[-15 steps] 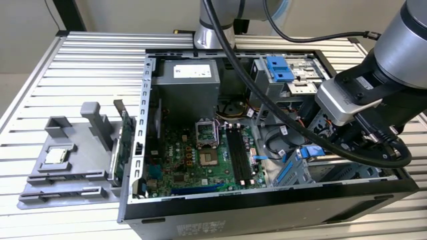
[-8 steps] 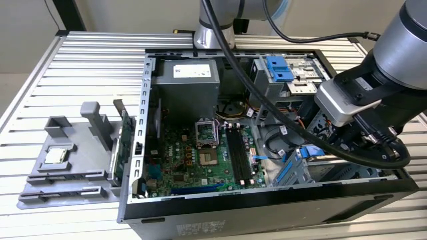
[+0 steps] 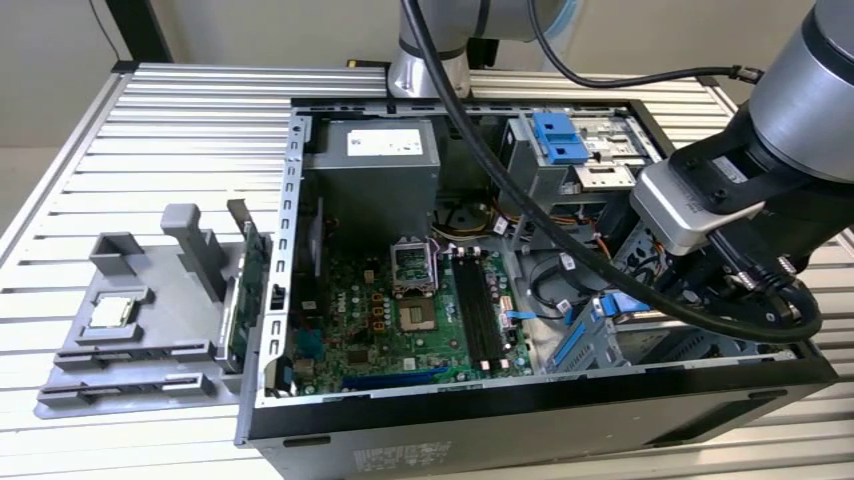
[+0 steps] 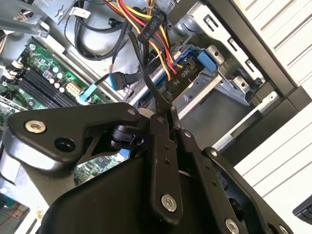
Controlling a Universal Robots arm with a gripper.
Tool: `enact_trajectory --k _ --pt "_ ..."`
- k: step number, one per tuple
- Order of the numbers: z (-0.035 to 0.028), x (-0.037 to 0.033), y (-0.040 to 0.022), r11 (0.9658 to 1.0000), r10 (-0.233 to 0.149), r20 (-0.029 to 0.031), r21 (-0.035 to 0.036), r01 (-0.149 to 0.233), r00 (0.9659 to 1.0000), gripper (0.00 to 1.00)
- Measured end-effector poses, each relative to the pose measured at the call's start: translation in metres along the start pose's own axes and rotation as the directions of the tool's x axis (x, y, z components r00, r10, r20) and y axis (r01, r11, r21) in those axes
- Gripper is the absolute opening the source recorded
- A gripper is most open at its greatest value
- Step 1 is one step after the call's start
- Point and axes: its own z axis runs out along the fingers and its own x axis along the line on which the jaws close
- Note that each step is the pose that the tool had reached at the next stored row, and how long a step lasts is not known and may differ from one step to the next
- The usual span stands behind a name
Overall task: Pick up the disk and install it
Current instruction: 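Insert the second disk wire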
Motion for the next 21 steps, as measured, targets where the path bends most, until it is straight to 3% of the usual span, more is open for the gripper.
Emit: enact_trajectory --k 21 --pt "0.0019 -0.0005 0.0023 1.0000 0.003 -0.0006 0.0006 -0.003 1.0000 0.00"
